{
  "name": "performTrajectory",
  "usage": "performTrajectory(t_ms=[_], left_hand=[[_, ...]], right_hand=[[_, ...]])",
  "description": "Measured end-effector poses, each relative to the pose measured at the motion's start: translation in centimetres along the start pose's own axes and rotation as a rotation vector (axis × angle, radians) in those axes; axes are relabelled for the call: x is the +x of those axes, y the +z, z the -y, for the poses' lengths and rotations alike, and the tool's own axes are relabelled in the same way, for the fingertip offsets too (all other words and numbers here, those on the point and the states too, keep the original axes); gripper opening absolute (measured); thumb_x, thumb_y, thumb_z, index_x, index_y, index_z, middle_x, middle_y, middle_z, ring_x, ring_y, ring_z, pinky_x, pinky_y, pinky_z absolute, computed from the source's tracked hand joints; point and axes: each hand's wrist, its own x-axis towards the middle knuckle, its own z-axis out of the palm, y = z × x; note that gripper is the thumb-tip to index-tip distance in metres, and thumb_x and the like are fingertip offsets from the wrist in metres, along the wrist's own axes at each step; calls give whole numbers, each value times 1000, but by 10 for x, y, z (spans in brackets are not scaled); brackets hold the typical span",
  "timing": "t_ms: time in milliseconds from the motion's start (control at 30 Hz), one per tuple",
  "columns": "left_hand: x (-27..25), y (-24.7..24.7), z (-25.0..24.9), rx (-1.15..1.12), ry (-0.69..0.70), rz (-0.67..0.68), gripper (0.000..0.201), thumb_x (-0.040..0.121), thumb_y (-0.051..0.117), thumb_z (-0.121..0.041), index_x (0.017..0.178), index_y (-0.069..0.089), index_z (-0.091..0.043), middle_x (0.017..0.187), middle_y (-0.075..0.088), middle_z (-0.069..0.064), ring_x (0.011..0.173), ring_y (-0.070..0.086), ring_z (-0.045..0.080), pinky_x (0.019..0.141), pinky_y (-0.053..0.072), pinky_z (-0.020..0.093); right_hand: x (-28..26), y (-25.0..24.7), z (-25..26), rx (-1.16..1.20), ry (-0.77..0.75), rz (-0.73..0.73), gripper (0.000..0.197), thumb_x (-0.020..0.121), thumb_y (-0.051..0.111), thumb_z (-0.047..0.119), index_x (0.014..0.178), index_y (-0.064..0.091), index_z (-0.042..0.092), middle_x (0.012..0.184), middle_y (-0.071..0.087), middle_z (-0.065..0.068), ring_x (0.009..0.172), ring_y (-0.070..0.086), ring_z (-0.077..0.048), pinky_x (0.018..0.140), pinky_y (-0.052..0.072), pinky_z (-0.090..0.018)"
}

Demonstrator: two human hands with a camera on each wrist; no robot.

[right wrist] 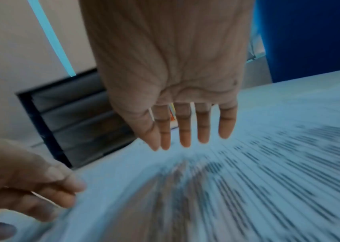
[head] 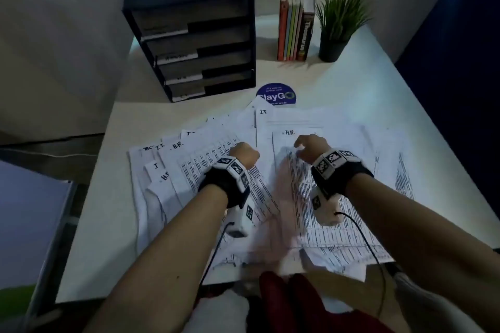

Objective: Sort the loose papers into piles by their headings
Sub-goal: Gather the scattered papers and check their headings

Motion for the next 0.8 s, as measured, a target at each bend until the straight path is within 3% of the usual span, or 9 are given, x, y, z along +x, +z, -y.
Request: performTrajectory(t_ms=[67,167,333,400,500,633,700,767,800], left_hand=[[9,9,-2,79,-37,18,27,86,48,-13,96,58,10,105,53,31,97,54,37,77,46,40],[11,27,-14,129,-71,65,48,88,53,-22,129,43,0,138,27,20,129,29,35,102,35,42],[11,59,-39,120,-37,94,63,83,59,-25,138,34,-7,130,36,16,121,39,33,101,39,41],[10,68,-46,-28,23,75,48,86,56,-15,132,44,-5,119,52,15,108,52,30,93,46,34],[9,63,-47,-266,97,36,33,91,49,-7,124,53,-6,119,60,12,106,57,28,81,40,25],[8,32,-26,-610,91,-91,23,90,52,-5,113,57,1,107,62,14,96,56,25,87,46,36],[8,16,-13,-722,29,-163,22,90,54,-5,110,59,1,105,60,11,98,54,23,93,44,37],[7,2,1,-690,-41,-233,29,90,56,-12,118,55,-3,114,60,11,105,54,25,96,42,35],[7,-4,9,-618,-94,-284,35,90,57,-18,122,53,-5,120,58,12,110,54,27,96,42,35]], right_hand=[[2,8,-12,-4,96,22,39,85,55,11,122,52,22,131,44,-9,124,37,-32,103,32,-39],[3,20,-23,20,126,30,48,83,54,6,124,49,30,132,36,-6,124,29,-32,102,34,-48],[2,22,-28,143,151,-24,44,79,53,2,109,54,34,130,39,3,126,29,-28,100,34,-52],[-1,21,-31,207,147,-83,46,79,50,-3,109,52,32,132,41,0,126,33,-29,101,34,-49],[-6,6,-45,393,277,-275,52,81,65,11,127,45,21,138,37,-13,127,32,-35,102,32,-47],[-12,-18,-70,685,418,-358,92,73,77,33,143,23,8,141,37,-19,130,35,-35,104,31,-43],[-6,-20,-72,876,383,-251,78,78,74,21,140,30,3,124,54,-18,109,52,-29,85,45,-28],[4,-16,-65,834,290,-153,41,81,69,6,117,54,-7,83,67,-8,82,54,-21,53,42,-11],[6,-14,-58,761,244,-137,25,82,66,2,103,60,-8,70,64,-7,79,51,-19,47,39,-12]])
